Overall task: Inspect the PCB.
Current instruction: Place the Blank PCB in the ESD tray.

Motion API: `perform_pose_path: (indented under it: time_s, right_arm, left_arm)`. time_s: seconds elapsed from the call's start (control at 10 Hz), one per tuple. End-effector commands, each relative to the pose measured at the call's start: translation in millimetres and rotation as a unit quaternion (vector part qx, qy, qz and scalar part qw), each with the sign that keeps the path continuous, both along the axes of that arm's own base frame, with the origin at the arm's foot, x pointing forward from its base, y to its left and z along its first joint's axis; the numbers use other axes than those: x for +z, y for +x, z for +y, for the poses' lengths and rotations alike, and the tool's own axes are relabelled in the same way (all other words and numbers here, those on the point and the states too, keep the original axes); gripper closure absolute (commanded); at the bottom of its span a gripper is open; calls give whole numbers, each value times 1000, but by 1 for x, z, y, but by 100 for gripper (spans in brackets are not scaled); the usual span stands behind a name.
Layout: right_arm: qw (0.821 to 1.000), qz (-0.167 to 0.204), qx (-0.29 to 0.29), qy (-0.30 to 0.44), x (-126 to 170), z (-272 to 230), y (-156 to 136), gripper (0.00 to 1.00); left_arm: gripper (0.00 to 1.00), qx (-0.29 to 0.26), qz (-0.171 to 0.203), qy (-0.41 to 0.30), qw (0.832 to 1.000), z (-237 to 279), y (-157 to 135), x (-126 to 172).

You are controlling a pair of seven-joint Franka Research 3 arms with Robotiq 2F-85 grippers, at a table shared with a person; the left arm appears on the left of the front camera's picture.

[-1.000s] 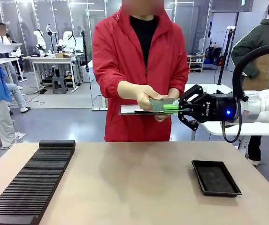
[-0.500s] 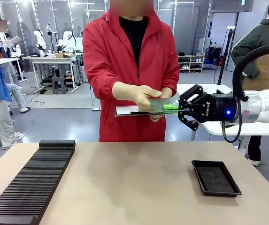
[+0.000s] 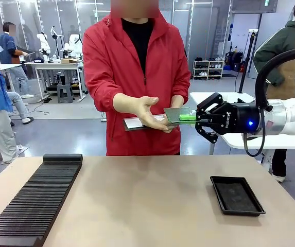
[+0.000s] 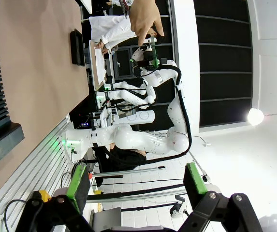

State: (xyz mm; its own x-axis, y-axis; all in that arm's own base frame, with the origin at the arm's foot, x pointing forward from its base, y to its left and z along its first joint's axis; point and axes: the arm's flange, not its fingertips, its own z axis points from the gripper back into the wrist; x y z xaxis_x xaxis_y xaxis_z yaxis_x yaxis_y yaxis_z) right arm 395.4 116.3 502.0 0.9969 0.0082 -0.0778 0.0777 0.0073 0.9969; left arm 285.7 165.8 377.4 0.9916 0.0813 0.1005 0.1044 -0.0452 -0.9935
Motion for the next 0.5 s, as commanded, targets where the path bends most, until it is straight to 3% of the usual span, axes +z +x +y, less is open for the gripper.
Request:
perform_pose_path:
  time_s: [0.0, 0.4]
  right_arm:
    - [1000, -1, 0, 0, 1, 1, 0, 100]
    - [1000, -1, 0, 0, 1, 1, 0, 100]
  left_arm:
    - [0, 4, 10, 10, 1000, 0, 1, 4]
    - [0, 4, 10, 10, 1000, 0, 1, 4]
